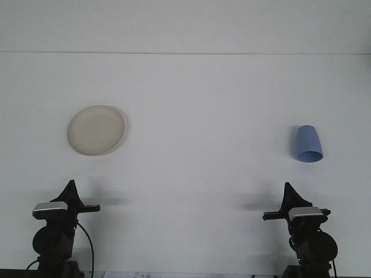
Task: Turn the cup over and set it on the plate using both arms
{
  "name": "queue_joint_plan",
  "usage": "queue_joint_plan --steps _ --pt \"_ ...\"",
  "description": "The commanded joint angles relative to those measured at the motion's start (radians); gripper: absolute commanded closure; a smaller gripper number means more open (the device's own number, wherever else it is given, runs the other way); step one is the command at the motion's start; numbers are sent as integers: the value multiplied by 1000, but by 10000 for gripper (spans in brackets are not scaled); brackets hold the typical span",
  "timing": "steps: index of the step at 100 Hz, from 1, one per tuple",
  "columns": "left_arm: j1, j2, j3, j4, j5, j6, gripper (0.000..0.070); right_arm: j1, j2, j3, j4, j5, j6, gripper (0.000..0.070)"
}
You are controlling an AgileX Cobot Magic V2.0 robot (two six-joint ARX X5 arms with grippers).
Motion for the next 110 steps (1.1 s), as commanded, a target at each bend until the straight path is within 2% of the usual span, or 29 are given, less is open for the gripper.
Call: queue_joint_plan --steps 1,85,90,104,110 --pt "1 -2 -19 12 -5 5 684 -2 -2 -2 15 -2 10 695" --pt "1 -2 -19 12 -5 5 684 -2 -2 -2 18 -4 19 696" --pt "1 -2 -19 12 -5 5 684 0 -2 -2 17 -9 46 695" --pt "1 -2 -19 12 -5 5 684 1 -2 -2 11 -76 222 695" --pt "1 -2 -19 12 -5 5 684 1 -2 -2 13 -87 238 695"
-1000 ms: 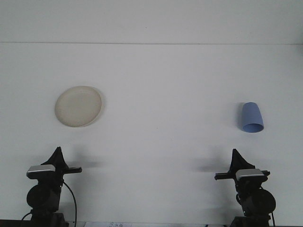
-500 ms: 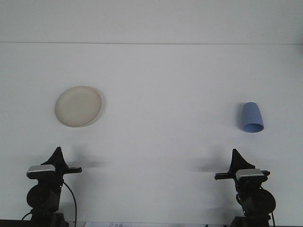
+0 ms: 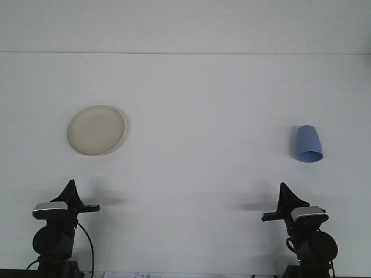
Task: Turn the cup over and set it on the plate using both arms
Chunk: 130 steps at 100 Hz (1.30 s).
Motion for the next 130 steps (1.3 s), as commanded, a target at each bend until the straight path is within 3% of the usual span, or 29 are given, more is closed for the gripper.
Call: queue_joint_plan --steps 1,9,25,38,43,51,55,65,80,88,115,130 --pt "1 -2 -19 12 -5 5 684 1 -2 -2 13 -9 97 695" --pt "1 -2 -19 12 -5 5 684 1 -2 -2 25 -2 137 695" --pt "1 -2 -19 12 -5 5 684 1 -2 22 135 7 291 696" --pt "1 -2 -19 12 -5 5 684 1 41 156 51 104 284 674" --pt "1 -2 -19 12 -5 5 684 1 81 224 12 121 237 557" --pt "1 -2 -19 12 -5 5 684 1 177 333 -40 156 146 259" --pt "1 -2 -19 12 -5 5 684 1 231 385 -64 163 98 180" --pt "1 -2 -19 12 -5 5 684 0 373 501 -138 185 -4 181" --pt "1 -2 -19 12 -5 5 684 -1 572 593 -226 372 -172 182" --pt "1 -2 -19 12 -5 5 684 -12 672 600 -232 417 -220 182" --pt "1 -2 -19 12 -5 5 684 -145 935 600 -163 411 -312 183" --pt "1 -2 -19 12 -5 5 684 -244 1047 600 -92 317 -328 183"
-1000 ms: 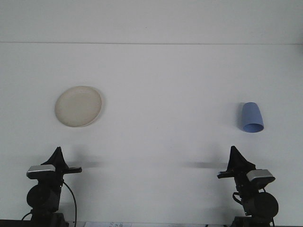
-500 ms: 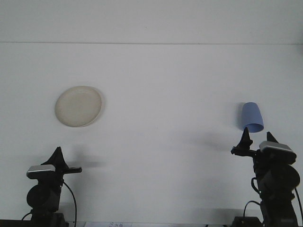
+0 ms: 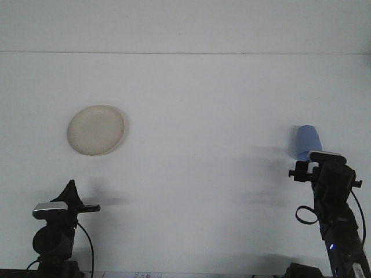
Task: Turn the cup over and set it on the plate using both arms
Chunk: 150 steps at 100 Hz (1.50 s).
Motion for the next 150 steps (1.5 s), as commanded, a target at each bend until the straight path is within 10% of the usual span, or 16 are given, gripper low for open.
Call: queue_joint_plan --steps 1,48,77,98,116,150 --pt "1 -2 -19 12 -5 5 684 -34 47 8 39 -36 -27 183" --pt "1 -2 -19 12 -5 5 684 -150 399 8 481 -212 -100 191" --pt "1 -2 -19 12 -5 5 684 -151 527 8 700 -257 -92 652" --pt "1 -2 -19 12 -5 5 684 -151 505 8 718 -244 -12 699" --pt "1 -2 -19 12 -5 5 684 -96 346 29 536 -165 141 699" --pt "1 -2 -19 12 -5 5 684 228 68 423 -473 -117 132 699"
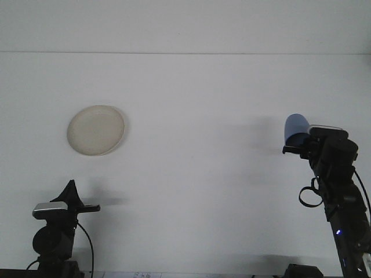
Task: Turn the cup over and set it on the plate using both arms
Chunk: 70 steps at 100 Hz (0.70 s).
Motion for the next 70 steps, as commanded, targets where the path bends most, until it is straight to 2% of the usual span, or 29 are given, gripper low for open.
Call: queue_joint_plan --steps 1,14,24,44,56,70 --pt "1 -2 -19 12 -5 5 684 69 19 85 -233 -25 16 699" --pt "1 -2 -19 12 -5 5 684 259 48 211 -472 -120 25 699" --pt "1 -2 -19 12 -5 5 684 423 89 252 -557 -150 56 699" --pt "1 -2 -19 12 -5 5 684 725 259 313 -628 -146 92 699" --pt "1 -2 -19 12 -5 5 684 847 388 365 -693 -134 81 699" --pt "1 -2 -19 12 -5 5 684 938 518 427 -769 -82 56 699"
